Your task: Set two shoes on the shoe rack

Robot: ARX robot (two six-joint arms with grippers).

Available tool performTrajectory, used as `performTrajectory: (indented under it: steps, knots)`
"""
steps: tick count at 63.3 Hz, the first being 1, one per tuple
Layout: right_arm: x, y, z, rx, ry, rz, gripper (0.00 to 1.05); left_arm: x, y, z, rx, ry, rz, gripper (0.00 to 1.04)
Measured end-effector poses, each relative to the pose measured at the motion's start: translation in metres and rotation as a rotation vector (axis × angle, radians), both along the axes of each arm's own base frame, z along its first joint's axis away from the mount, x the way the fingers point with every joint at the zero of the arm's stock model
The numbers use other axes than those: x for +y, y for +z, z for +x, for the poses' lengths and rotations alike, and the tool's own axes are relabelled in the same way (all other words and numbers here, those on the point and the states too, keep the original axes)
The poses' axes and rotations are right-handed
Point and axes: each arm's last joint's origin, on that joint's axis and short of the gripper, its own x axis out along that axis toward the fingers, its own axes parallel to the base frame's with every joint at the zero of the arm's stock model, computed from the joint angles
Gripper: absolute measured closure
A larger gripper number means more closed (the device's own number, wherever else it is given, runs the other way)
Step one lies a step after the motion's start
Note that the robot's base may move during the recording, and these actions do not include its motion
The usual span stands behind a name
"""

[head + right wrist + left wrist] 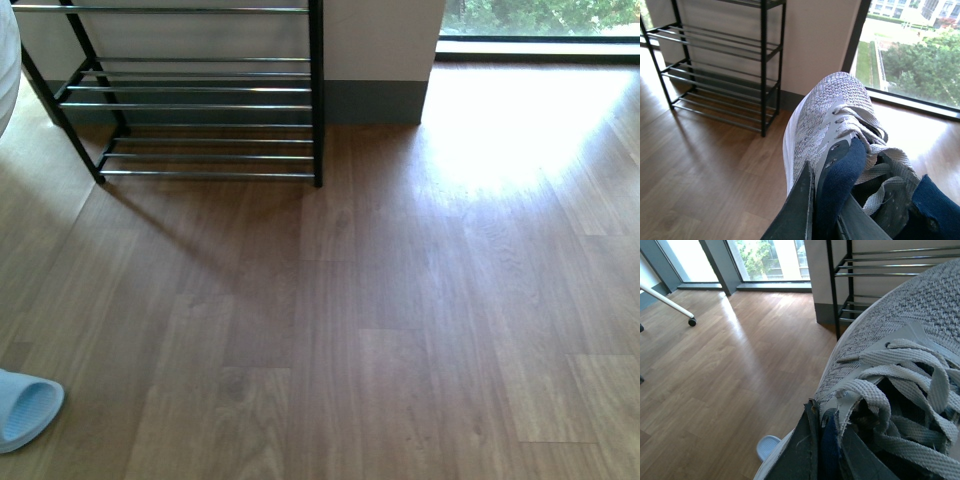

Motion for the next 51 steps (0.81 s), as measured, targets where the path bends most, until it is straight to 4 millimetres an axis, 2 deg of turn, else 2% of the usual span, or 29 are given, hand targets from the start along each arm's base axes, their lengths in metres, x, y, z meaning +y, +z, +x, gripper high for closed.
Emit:
performTrajectory:
  steps: [51]
  knots:
    - [0.0001,0.0001,-0.0002,-0.001,0.006,0.001,1.03,-0.0001,0.0001,0.0,-0.001,0.0,0.0,1.03]
